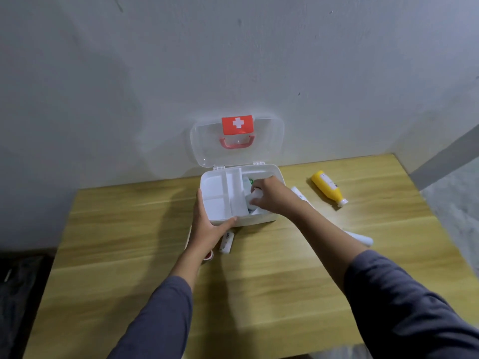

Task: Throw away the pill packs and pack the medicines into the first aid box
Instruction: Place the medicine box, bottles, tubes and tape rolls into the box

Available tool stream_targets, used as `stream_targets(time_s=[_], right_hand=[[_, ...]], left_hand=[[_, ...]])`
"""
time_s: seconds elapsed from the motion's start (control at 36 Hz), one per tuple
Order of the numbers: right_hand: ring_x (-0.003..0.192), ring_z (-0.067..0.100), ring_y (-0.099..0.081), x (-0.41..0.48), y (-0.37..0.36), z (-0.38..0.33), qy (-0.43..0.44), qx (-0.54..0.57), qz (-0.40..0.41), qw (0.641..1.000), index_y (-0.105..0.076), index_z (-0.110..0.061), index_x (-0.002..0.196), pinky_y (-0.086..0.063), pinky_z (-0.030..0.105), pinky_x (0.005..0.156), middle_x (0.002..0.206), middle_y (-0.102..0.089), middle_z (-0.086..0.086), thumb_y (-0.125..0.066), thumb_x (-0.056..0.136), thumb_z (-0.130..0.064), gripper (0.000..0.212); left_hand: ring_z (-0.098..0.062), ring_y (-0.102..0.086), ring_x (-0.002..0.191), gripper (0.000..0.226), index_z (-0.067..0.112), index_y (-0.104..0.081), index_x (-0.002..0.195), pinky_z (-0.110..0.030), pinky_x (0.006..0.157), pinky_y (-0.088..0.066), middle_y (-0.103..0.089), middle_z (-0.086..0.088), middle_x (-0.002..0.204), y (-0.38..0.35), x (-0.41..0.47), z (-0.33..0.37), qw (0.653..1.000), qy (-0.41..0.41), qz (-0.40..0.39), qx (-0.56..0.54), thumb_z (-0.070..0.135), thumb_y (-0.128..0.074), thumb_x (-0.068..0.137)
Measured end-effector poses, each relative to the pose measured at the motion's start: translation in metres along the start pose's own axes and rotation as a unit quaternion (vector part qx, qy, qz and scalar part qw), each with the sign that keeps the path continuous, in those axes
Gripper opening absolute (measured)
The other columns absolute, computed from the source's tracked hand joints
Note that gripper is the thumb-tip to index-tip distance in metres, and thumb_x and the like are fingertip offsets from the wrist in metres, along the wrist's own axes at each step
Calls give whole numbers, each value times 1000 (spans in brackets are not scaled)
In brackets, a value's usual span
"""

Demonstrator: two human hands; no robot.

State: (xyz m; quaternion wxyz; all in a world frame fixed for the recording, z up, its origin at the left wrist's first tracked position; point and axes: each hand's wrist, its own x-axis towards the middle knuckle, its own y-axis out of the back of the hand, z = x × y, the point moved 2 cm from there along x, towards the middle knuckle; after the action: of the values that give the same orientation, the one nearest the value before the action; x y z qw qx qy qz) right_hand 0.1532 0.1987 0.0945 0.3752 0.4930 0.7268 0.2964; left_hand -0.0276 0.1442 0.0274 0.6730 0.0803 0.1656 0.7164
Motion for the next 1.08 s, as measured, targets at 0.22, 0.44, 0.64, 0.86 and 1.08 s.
stream_targets(time_s=[0.22, 0.44, 0.64, 0.86, 1.08], right_hand=[[88, 30, -60, -3, -6, -2, -3, 13, 43, 999, -59, -5, 108, -40, 27, 65, 99, -66, 17, -63, 80, -13, 30], [89, 30, -60, -7, -12, -5, 54, -13, 77, 995, -59, -4, 111, -40, 27, 68, 98, -66, 17, -66, 79, -10, 34], [114, 25, -51, -27, -7, 12, 62, 43, 186, 980, -55, -10, 123, -43, 34, 95, 121, -62, 9, -61, 86, -20, 39], [118, 34, -43, -63, -15, 108, -137, 35, 262, 955, -49, -10, 127, -40, 39, 94, 133, -49, 13, -55, 87, -15, 41], [112, 42, -47, -47, -24, 132, -252, 89, 154, 951, -42, -3, 129, -40, 41, 87, 120, -51, 29, -57, 87, -16, 45]], left_hand=[[-6, -26, 135, 112, 32, -10, 146, -33, 111, -29, -26, 9, 148, 0, 1, -2, 1000, -1, 4, -2, 33, -85, 62], [-9, -31, 133, 113, 34, -14, 145, -40, 109, -35, -31, 7, 146, 0, 3, -2, 1000, -2, 4, -1, 37, -86, 58], [-5, -24, 135, 114, 30, -9, 147, -34, 111, -28, -23, 7, 151, 0, 1, -3, 1000, -8, 3, 3, 32, -85, 62], [0, -20, 134, 113, 29, -5, 148, -24, 108, -23, -17, 10, 152, -2, 0, -6, 1000, -2, 3, 8, 31, -83, 66], [-4, -21, 136, 114, 30, -5, 148, -30, 112, -25, -18, 9, 153, -1, 2, -8, 1000, -2, -3, 7, 33, -84, 65]])
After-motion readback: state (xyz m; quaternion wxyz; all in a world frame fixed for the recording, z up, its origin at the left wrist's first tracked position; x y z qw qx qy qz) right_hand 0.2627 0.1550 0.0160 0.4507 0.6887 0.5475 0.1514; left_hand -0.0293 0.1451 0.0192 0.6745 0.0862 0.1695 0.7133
